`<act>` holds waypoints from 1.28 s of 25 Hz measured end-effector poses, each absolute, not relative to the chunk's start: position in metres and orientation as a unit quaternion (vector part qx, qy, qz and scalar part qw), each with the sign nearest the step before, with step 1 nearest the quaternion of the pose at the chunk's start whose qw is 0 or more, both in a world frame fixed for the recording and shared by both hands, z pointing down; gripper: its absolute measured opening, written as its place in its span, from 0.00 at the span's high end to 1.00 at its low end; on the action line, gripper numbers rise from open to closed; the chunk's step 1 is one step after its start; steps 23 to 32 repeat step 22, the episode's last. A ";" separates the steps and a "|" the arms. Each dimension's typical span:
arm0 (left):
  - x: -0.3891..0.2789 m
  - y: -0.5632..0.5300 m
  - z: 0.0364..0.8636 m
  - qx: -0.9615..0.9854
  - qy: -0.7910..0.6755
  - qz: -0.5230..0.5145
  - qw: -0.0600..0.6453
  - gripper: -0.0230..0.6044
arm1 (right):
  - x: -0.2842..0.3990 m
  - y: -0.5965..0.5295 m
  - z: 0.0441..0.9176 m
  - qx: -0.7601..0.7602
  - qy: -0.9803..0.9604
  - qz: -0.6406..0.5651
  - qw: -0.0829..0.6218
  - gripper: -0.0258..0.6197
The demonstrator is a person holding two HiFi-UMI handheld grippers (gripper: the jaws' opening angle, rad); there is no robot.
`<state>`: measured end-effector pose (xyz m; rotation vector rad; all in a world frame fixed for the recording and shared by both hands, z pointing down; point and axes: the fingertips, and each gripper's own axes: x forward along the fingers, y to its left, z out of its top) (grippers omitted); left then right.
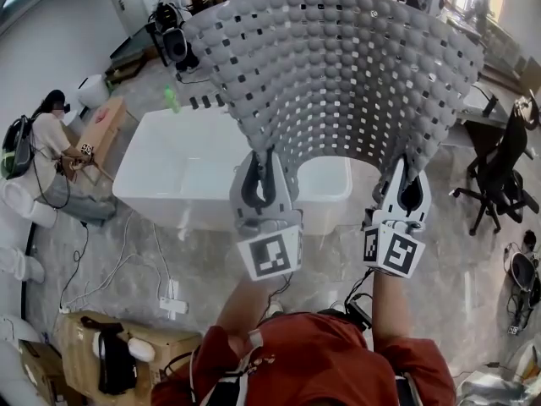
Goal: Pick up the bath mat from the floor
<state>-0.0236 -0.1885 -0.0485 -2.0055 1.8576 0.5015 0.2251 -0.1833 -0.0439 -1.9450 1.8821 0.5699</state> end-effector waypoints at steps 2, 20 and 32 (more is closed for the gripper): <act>-0.022 -0.188 -0.047 -0.709 0.659 0.172 0.186 0.84 | 0.228 -0.184 -0.044 -0.691 0.669 0.202 0.185 0.87; -0.020 -0.191 -0.044 -0.710 0.657 0.173 0.183 0.84 | 0.238 -0.187 -0.035 -0.699 0.663 0.193 0.185 0.87; -0.018 -0.193 -0.044 -0.709 0.657 0.166 0.196 0.84 | 0.241 -0.188 -0.036 -0.700 0.662 0.193 0.184 0.87</act>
